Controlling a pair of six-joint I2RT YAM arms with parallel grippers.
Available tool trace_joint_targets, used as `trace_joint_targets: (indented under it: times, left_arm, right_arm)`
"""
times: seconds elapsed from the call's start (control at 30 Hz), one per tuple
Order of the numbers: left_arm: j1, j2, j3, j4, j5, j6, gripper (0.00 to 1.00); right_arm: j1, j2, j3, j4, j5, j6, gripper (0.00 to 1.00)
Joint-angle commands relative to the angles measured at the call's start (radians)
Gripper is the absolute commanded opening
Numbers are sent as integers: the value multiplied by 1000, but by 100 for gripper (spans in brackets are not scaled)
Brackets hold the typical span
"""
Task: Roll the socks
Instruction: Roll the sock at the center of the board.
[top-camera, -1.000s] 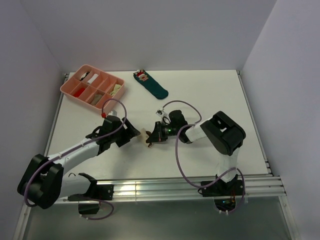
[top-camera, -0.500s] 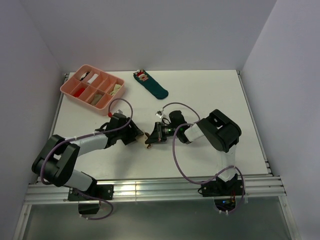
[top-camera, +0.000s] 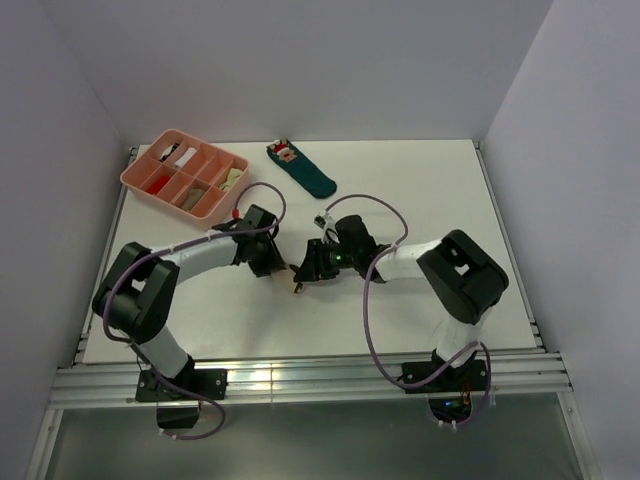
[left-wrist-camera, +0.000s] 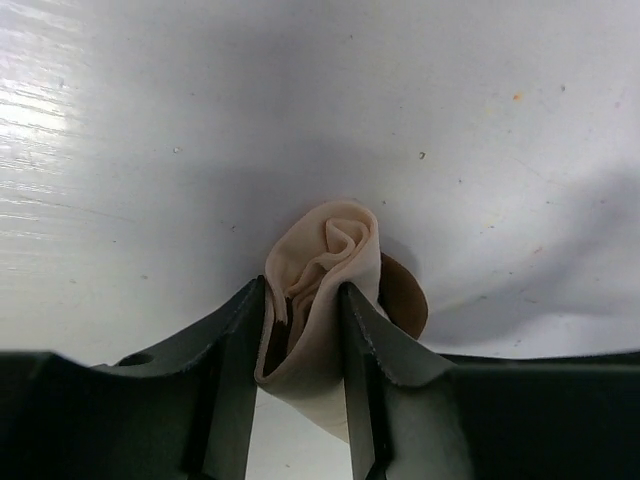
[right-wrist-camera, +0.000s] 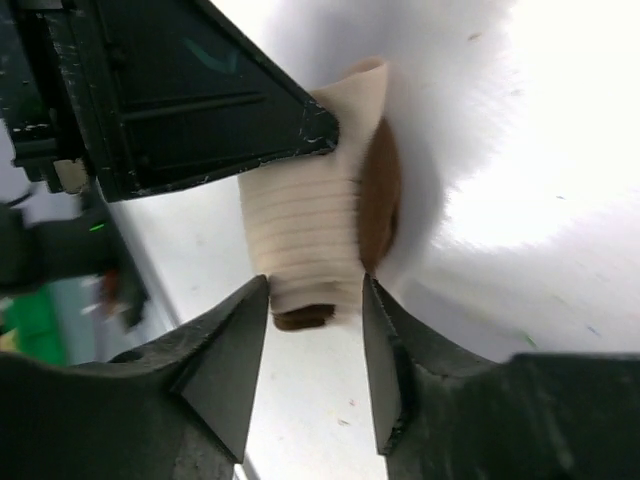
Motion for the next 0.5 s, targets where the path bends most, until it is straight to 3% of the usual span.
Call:
trace_joint_targets:
  times: [0.0, 0.2, 0.23, 0.47]
  left_arm:
    - [-15, 61, 63, -223, -131, 96, 39]
    - [-26, 150, 171, -294, -125, 156, 38]
    - [-28, 170, 184, -313, -122, 170, 38]
    - [-28, 251, 312, -386, -111, 225, 38]
  right_arm:
    - [32, -127, 51, -172, 250, -158, 50]
    - [199, -259, 108, -293, 633, -363, 58]
    - [228, -262, 118, -310, 753, -386, 58]
    - [426, -204, 148, -284, 1001, -520, 61]
